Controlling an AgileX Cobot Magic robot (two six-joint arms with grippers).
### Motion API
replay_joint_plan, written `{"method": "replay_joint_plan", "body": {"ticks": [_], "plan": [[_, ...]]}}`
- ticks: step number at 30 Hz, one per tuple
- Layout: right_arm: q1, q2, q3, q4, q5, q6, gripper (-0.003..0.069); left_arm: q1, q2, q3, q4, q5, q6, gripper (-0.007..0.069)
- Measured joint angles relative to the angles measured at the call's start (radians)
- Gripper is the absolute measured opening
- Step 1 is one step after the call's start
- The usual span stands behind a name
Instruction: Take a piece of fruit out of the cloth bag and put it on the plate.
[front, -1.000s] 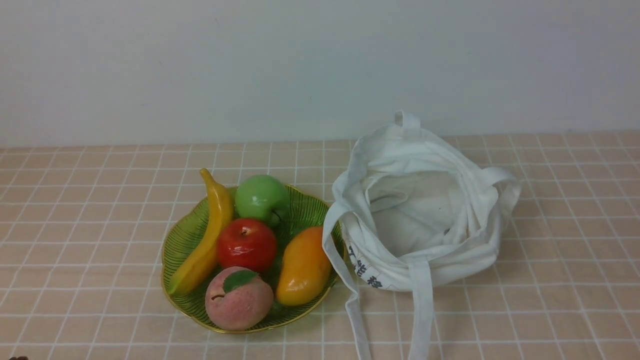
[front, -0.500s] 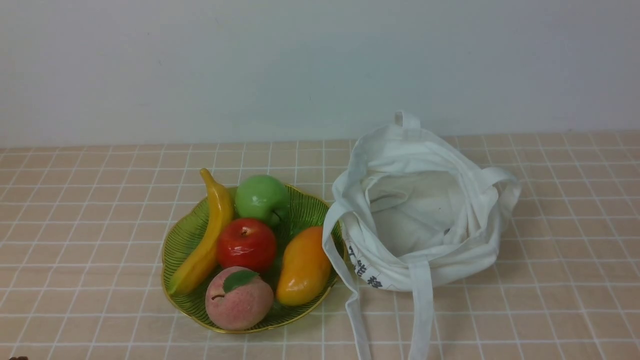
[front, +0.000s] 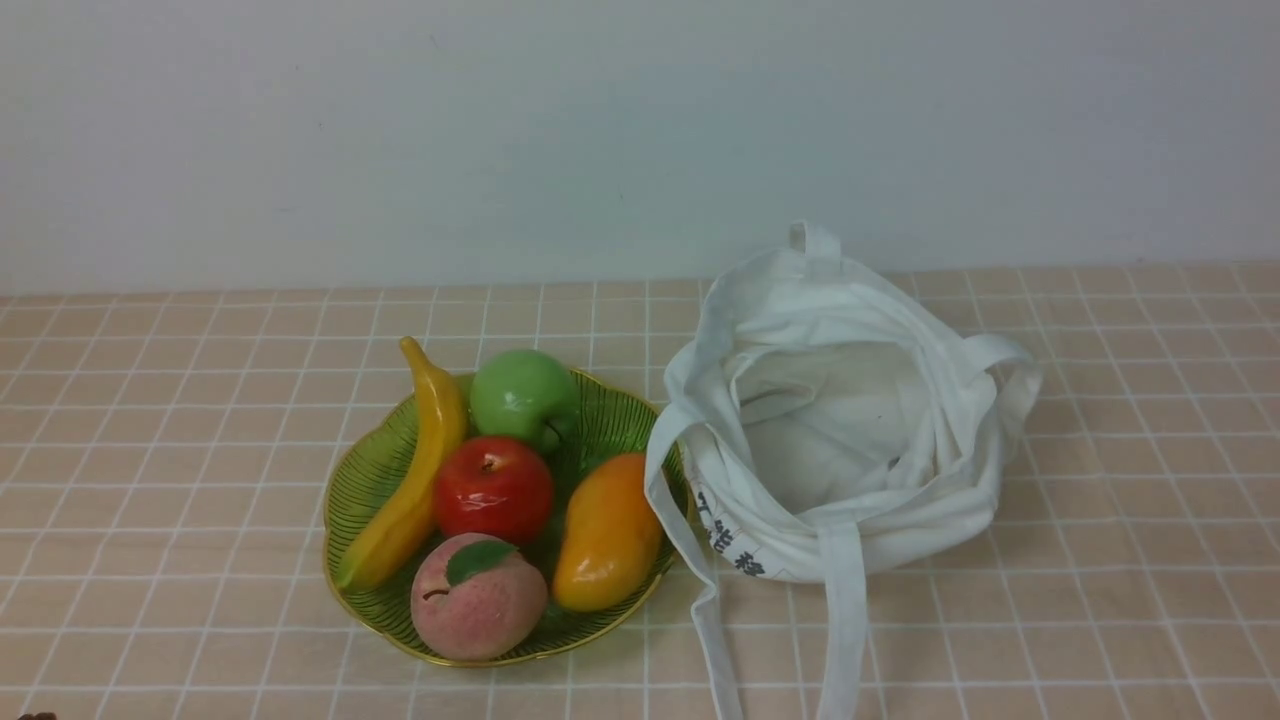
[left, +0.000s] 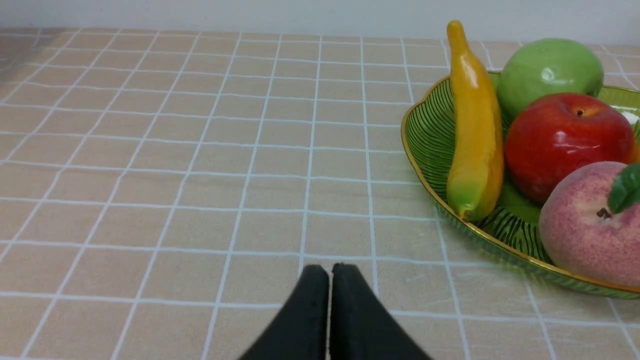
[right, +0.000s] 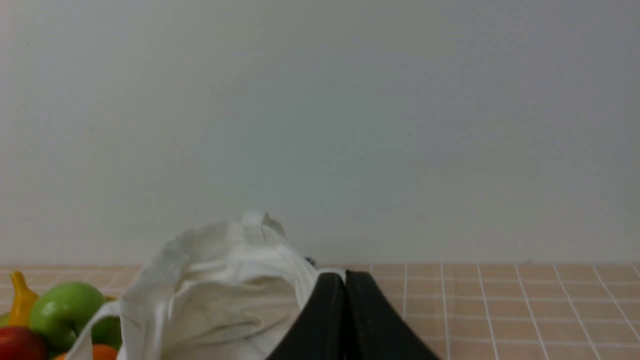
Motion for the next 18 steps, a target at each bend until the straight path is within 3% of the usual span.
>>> {"method": "replay_joint_plan", "body": {"ticks": [10,18], "plan": [[0.0,-0.013,0.214,-0.042,0.002,0.012,-0.0015,0.0,0.0,0.0,0.0,0.0,0.0,-0.0008],[-0.031,-0.013,0.226,-0.048,0.012,0.012,-0.0015,0.0,0.0,0.0,0.0,0.0,0.0,-0.0008]]}}
